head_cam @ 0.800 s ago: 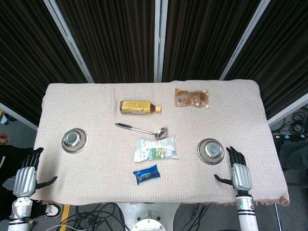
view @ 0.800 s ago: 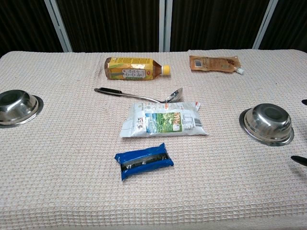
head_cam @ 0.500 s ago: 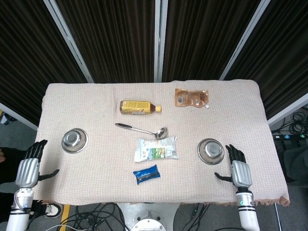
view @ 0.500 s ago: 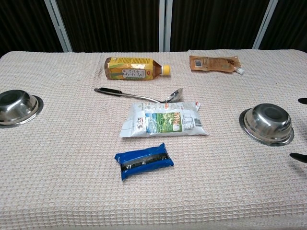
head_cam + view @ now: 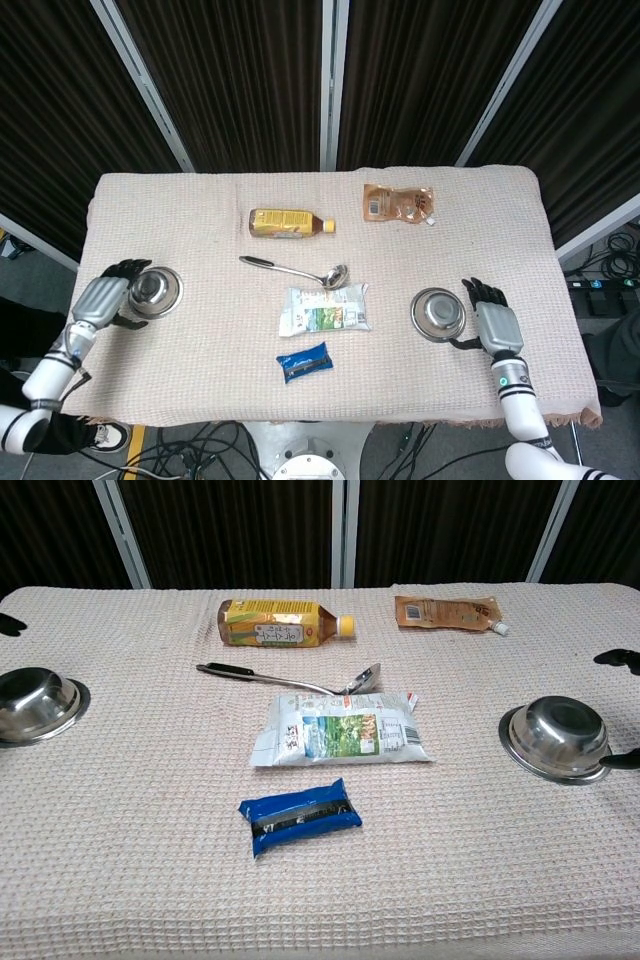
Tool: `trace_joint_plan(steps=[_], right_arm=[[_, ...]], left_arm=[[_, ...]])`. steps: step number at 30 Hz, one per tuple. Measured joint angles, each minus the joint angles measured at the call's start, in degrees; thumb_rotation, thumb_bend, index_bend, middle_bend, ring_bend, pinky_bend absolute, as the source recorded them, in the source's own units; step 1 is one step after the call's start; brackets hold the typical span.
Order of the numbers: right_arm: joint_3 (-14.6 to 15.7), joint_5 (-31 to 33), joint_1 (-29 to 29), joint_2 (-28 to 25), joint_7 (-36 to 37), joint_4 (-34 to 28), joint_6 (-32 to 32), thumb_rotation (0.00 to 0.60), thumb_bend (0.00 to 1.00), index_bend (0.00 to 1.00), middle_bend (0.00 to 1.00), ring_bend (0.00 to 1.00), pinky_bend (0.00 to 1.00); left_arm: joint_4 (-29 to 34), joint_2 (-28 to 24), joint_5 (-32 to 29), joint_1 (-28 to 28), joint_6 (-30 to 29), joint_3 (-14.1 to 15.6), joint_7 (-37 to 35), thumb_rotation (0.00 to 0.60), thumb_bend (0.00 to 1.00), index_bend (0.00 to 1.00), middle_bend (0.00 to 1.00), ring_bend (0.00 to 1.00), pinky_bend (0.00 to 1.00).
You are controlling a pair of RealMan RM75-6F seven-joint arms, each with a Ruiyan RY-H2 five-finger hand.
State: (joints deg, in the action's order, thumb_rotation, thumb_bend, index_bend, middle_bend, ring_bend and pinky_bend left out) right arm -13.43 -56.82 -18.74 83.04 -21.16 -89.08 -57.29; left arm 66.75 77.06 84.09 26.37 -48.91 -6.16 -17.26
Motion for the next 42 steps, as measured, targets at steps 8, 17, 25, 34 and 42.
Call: trace_joint_plan(steps=[8,17,25,34,42], right_arm=[[0.21,10.34,-6.14,-2.74,-5.71,-2.65,5.07,0.6,0.0,0.0,0.0,0.0,0.0],[2.09,13.94,-10.34,-2.02,-6.58,-1.32,6.71,0.6,0.0,0.0,0.0,0.0,0.0],[3.5,15.59,-12.42,0.12,-6.59,1.14,6.73,0.6,0.03,0.1,0.17,0.09,0.18],[4.02,13.11,-12.43,2.89,-4.89,3.51,1.72,0.6,0.1,0.47,0.39,0.32,0.42],[2.26,2.18,-9.22,2.76,6.32,2.85,-7.23,0.6,0.11,0.5,0.41,0.34,0.45]], left_arm=[[-4.89,0.44,0.17,7.26,9.12,1.63,-5.34,0.6,0.0,0.05,0.05,0.0,0.12],[-9.39,3.56,1.96,9.43,11.26,4.87,-9.47,0.6,0.0,0.14,0.13,0.07,0.24],[-15.75,7.68,2.27,10.43,12.21,6.46,-13.42,0.6,0.0,0.32,0.3,0.24,0.45],[-18.26,9.14,2.81,10.25,9.99,7.82,-15.24,0.6,0.0,0.45,0.44,0.37,0.56],[-14.04,7.39,1.34,7.75,-5.16,3.04,-13.83,0.6,0.0,0.45,0.44,0.39,0.59]])
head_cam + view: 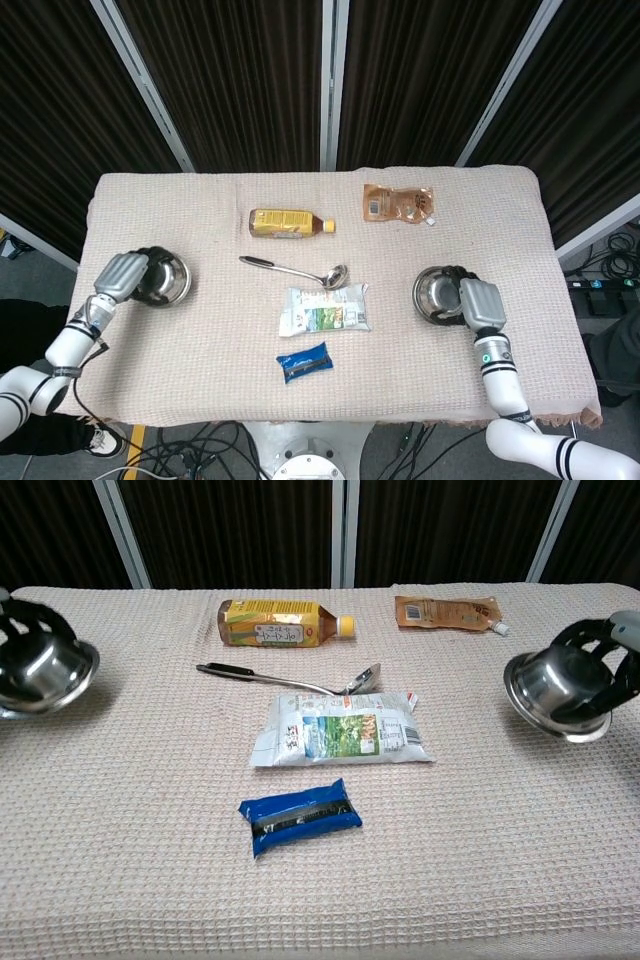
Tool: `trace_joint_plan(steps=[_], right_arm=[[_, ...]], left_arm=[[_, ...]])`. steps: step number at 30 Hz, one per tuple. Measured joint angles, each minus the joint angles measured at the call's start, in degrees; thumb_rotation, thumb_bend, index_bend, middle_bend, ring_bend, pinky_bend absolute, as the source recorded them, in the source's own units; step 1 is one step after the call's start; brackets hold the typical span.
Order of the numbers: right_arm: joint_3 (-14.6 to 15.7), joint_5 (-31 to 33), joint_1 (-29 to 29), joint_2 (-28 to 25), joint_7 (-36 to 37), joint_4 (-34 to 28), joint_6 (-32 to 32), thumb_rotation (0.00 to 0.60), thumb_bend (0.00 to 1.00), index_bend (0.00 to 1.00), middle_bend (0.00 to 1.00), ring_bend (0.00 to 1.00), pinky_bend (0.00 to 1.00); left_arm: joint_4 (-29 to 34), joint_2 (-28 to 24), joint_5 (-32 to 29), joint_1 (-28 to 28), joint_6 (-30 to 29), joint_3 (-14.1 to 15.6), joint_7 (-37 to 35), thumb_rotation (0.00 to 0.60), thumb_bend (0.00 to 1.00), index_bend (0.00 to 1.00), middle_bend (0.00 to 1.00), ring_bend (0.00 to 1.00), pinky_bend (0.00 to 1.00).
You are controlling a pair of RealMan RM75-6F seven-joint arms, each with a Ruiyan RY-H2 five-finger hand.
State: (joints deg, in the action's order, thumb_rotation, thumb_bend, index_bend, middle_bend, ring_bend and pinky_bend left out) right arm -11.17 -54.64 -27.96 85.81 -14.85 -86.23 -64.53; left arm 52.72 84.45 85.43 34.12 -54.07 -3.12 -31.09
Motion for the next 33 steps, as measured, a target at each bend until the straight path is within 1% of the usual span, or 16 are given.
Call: trace_joint_plan(steps=[4,5,7,8,10,11,13,14,17,20,23,24,29,33], right_arm=[[-1.69,-7.07,1.08,1.68,11.95,2.15,-5.04,0.6,0.11,0.5,0.41,0.34,0.45],[-2.25,-8.9,1.17,2.62,16.68,3.16,-6.22,0.6,0.11,0.5,0.41,0.34,0.45],[-3.07,-11.26,1.12,4.21,24.63,4.67,-7.48,0.6,0.11,0.5,0.41,0.34,0.45],[-3.62,-12.61,0.96,5.32,30.42,5.63,-7.97,0.6,0.12,0.5,0.41,0.34,0.45],[-4.37,-14.42,0.51,6.94,39.62,6.98,-8.17,0.6,0.14,0.5,0.41,0.34,0.45],[-4.84,-15.57,0.07,7.99,45.95,7.83,-8.01,0.6,0.15,0.5,0.41,0.34,0.45],[-5.46,-17.32,-0.8,9.6,55.46,9.1,-7.44,0.6,0.15,0.5,0.41,0.34,0.45],[-5.84,-18.52,-1.54,10.69,61.64,9.97,-6.89,0.6,0.15,0.5,0.41,0.34,0.45],[-6.67,-21.62,-4.06,13.37,75.93,12.2,-4.83,0.6,0.15,0.5,0.41,0.34,0.45],[-7.43,-24.61,-7.43,15.89,88.1,14.29,-2.18,0.6,0.16,0.5,0.41,0.34,0.45],[-8.37,-27.31,-11.95,18.29,97.9,16.56,1.04,0.6,0.16,0.5,0.41,0.34,0.45],[-8.71,-27.96,-13.6,18.99,100.0,17.32,2.17,0.6,0.16,0.5,0.41,0.34,0.45],[-10.85,-29.52,-22.14,22.32,106.03,20.92,8.37,0.6,0.16,0.51,0.41,0.34,0.45],[-11.61,-29.78,-26.0,25.16,109.66,22.56,11.07,0.6,0.16,0.51,0.41,0.34,0.45]], left_arm=[[6.09,0.39,-1.89,-2.15,-13.31,-5.34,-1.36,0.6,0.0,0.45,0.44,0.4,0.59],[8.99,0.61,-2.45,-2.81,-16.88,-6.78,-2.64,0.6,0.0,0.45,0.44,0.4,0.59],[13.94,1.05,-3.3,-3.78,-20.65,-8.64,-5.41,0.6,0.0,0.45,0.44,0.4,0.59],[17.46,1.41,-3.81,-4.38,-22.16,-9.68,-7.8,0.6,0.0,0.45,0.44,0.4,0.59],[22.58,1.98,-4.32,-5.08,-23.47,-10.92,-11.98,0.6,0.0,0.45,0.44,0.4,0.59],[25.42,2.35,-4.37,-5.37,-23.95,-11.5,-14.94,0.6,0.0,0.46,0.44,0.4,0.59],[28.17,3.12,-4.19,-5.56,-24.42,-12.27,-19.13,0.6,0.0,0.47,0.44,0.4,0.59],[29.29,3.82,-3.89,-5.49,-24.59,-12.75,-21.32,0.6,0.0,0.47,0.44,0.4,0.59],[30.77,5.41,-2.4,-4.68,-24.76,-13.49,-23.18,0.6,0.0,0.47,0.44,0.4,0.59],[31.29,6.68,-1.57,-3.38,-24.65,-13.9,-22.01,0.6,0.0,0.47,0.45,0.41,0.59],[31.89,7.57,-1.29,-2.52,-24.07,-13.91,-20.92,0.6,0.0,0.47,0.45,0.41,0.59],[31.94,7.74,-1.26,-2.34,-23.83,-13.83,-20.73,0.6,0.0,0.47,0.45,0.41,0.59],[30.57,9.67,-1.14,-0.92,-22.72,-13.53,-18.29,0.6,0.0,0.47,0.45,0.41,0.59],[29.03,11.22,-2.0,0.29,-21.84,-14.17,-17.27,0.6,0.0,0.48,0.45,0.41,0.58]])
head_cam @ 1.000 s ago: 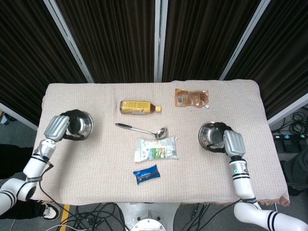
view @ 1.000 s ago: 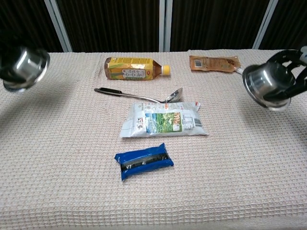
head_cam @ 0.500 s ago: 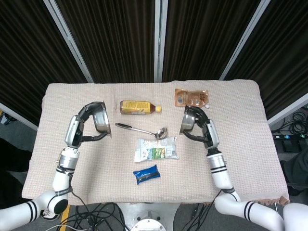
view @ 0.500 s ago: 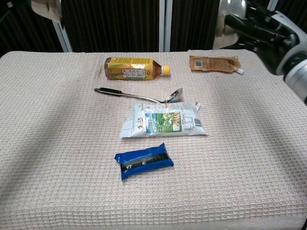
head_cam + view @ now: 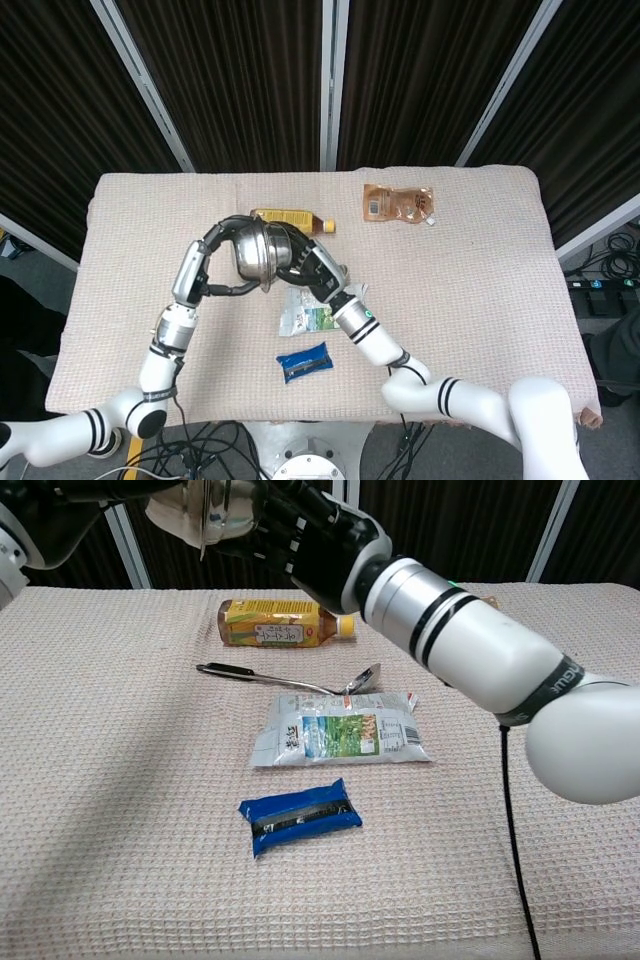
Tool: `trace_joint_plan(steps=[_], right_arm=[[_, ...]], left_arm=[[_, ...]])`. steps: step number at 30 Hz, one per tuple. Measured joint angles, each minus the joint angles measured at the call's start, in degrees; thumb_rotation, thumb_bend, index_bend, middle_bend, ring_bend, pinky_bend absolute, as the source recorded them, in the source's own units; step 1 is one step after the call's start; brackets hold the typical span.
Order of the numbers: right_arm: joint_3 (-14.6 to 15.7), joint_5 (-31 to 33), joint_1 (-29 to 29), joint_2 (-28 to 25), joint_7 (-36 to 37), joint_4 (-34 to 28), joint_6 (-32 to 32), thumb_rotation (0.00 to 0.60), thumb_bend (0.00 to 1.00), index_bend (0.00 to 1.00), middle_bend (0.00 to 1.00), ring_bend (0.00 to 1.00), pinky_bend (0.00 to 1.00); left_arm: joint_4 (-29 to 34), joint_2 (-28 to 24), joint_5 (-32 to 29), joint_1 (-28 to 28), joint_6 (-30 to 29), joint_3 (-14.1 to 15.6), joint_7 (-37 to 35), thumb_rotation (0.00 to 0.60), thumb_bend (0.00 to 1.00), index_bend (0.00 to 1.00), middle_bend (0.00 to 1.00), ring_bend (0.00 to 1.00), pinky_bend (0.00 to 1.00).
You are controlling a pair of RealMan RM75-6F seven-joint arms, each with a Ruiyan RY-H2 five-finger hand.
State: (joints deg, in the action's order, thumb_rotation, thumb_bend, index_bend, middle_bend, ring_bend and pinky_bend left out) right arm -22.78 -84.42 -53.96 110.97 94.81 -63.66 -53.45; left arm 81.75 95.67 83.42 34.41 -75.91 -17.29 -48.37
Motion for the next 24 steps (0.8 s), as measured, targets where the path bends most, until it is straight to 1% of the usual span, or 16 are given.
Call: trace_joint_plan(steps=[3,6,10,13,16,20,22,24], right_arm=[[0.23,-0.04,-0.78,1.03,1.83,0.62,0.17,0.6,0.16,0.51,0.41,0.34,0.45],[0.8,0.25,-0.34,1.25,2.22,1.49,-0.54,0.6,0.16,0.51,0.41,0.34,0.45],[1.07,1.67,1.79,0.47,3.87,2.31,-2.31,0.6,0.16,0.51,0.41,0.34,0.45],[0.5,2.59,2.05,-0.39,5.12,2.41,-2.37,0.6,0.17,0.51,0.41,0.34,0.45],[-0.11,2.74,0.73,-0.3,5.41,2.19,-1.39,0.6,0.19,0.51,0.41,0.34,0.45],[-1.27,2.78,-2.83,0.57,6.35,1.76,1.13,0.6,0.2,0.51,0.41,0.34,0.45],[-1.5,2.86,-3.82,1.05,6.82,1.7,1.98,0.6,0.2,0.51,0.41,0.34,0.45],[-1.57,3.32,-3.5,1.04,6.92,1.7,1.78,0.6,0.2,0.51,0.41,0.34,0.45]], left_arm=[[-0.11,0.24,0.08,0.0,-0.77,-0.22,0.78,0.6,0.0,0.48,0.45,0.41,0.58],[-0.14,-0.06,0.61,-0.49,-2.66,-0.29,2.12,0.6,0.0,0.48,0.45,0.41,0.58],[0.34,-1.66,0.79,-1.43,-4.13,-0.56,2.5,0.6,0.0,0.48,0.45,0.42,0.58],[0.86,-2.01,0.66,-1.53,-3.91,-0.57,1.83,0.6,0.0,0.48,0.45,0.42,0.58],[0.92,-1.5,0.9,-0.84,-2.84,-0.18,1.28,0.6,0.0,0.48,0.45,0.42,0.58],[0.18,0.1,0.96,0.61,-1.6,-0.19,0.46,0.6,0.0,0.48,0.45,0.42,0.58],[-0.16,0.21,1.03,0.76,-1.78,-0.37,0.41,0.6,0.0,0.48,0.45,0.42,0.58],[-0.17,-0.19,1.12,0.35,-2.72,-0.47,0.47,0.6,0.0,0.48,0.45,0.42,0.58]])
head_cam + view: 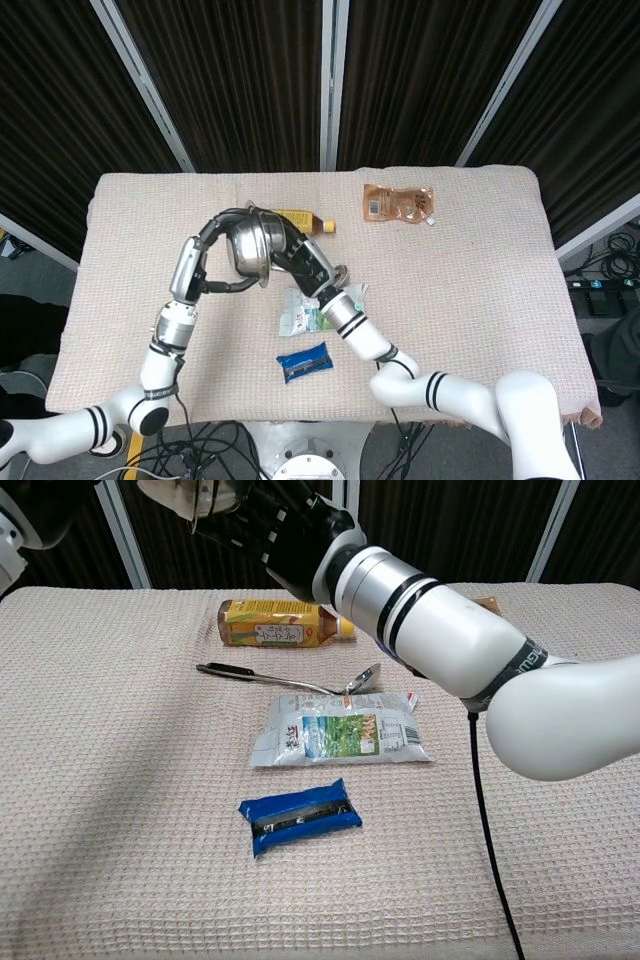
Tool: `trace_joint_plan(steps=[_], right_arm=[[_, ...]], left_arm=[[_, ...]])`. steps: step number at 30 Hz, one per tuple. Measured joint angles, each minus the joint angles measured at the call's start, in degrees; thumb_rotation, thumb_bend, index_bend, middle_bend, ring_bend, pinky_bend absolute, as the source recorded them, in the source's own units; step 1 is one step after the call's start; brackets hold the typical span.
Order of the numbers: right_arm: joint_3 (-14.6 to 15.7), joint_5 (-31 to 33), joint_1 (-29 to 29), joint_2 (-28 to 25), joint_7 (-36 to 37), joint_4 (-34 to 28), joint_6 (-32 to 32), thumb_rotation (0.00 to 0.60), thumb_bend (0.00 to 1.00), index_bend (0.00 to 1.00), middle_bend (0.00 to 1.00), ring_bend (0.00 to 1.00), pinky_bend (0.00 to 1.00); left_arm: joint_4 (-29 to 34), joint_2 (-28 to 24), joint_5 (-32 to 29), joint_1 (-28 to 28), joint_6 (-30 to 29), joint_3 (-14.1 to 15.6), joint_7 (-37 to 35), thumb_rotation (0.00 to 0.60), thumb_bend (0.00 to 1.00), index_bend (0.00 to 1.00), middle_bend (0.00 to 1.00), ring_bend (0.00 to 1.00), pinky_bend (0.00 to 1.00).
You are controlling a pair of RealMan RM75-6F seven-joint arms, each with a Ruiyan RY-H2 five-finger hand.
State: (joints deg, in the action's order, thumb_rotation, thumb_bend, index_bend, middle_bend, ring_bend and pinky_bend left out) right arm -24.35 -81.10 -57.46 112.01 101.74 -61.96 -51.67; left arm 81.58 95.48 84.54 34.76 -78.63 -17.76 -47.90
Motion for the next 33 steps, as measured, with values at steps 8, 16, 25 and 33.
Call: trace_joint_plan(steps=[8,16,25,33], right_arm=[[1.74,1.38,6.98,-3.76,-7.6,-1.03,-5.94,0.6,0.2,0.51,0.41,0.34,0.45],[7.42,2.15,15.91,-8.24,-43.9,-5.28,-15.32,0.6,0.17,0.5,0.4,0.34,0.4],[15.45,7.49,28.37,-18.97,-95.71,-21.3,-24.51,0.6,0.17,0.48,0.38,0.32,0.33],[19.67,18.86,36.29,-29.78,-116.77,-38.06,-26.43,0.6,0.17,0.43,0.34,0.3,0.33]], left_arm=[[-1.95,-5.79,-1.43,-5.83,-3.59,1.09,1.36,0.6,0.0,0.46,0.45,0.42,0.58],[-17.3,-8.85,-1.01,-10.17,-2.22,8.07,12.09,0.6,0.0,0.48,0.47,0.43,0.58],[-28.94,-11.06,0.25,-9.89,9.56,14.36,21.28,0.6,0.0,0.49,0.5,0.46,0.59],[-28.0,-11.29,1.65,-5.35,19.84,17.23,21.76,0.6,0.0,0.47,0.5,0.46,0.6]])
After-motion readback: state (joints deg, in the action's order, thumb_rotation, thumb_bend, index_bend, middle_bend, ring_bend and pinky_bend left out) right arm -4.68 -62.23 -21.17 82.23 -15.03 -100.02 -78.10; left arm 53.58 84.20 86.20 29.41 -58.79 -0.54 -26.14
